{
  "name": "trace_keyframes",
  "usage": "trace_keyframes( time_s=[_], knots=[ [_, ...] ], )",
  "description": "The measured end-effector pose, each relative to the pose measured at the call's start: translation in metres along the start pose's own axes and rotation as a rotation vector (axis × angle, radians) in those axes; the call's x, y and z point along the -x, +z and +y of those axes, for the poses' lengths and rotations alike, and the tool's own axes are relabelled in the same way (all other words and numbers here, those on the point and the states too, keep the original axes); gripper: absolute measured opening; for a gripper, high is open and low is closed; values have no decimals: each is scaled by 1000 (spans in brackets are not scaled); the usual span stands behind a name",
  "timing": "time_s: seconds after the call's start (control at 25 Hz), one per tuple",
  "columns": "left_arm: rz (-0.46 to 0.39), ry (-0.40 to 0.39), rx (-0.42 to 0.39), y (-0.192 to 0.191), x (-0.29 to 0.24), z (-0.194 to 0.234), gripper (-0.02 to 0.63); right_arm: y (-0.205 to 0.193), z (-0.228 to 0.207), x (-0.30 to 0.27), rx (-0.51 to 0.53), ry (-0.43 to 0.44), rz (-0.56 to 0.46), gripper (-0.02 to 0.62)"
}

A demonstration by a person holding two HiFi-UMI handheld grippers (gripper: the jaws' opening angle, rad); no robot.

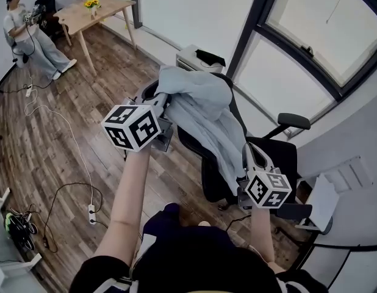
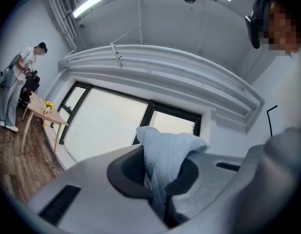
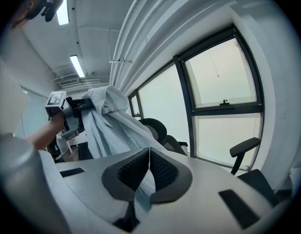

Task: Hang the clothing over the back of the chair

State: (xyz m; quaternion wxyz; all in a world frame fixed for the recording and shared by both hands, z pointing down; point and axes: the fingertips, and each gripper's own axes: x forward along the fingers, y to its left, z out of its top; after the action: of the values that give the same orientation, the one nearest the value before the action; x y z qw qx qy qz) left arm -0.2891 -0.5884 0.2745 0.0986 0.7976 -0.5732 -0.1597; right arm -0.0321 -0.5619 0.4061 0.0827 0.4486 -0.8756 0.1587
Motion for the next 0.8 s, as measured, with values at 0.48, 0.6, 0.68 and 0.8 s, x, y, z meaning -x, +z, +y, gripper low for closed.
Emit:
trace_keyframes(
  time_s=[0.48,0.6,0.68,0.8],
  knots=[
    [-61,117,86,20,51,85,18,1,31,-12,1,-26,-24,31],
    [-66,134,171,0,57,101,18,-3,34,-10,1,-39,-24,31],
    [-71,157,251,-17,61,113,18,-8,34,-7,0,-48,-16,31],
    [-65,194,360,-45,66,128,18,-13,32,-4,1,-59,-6,31]
  ],
)
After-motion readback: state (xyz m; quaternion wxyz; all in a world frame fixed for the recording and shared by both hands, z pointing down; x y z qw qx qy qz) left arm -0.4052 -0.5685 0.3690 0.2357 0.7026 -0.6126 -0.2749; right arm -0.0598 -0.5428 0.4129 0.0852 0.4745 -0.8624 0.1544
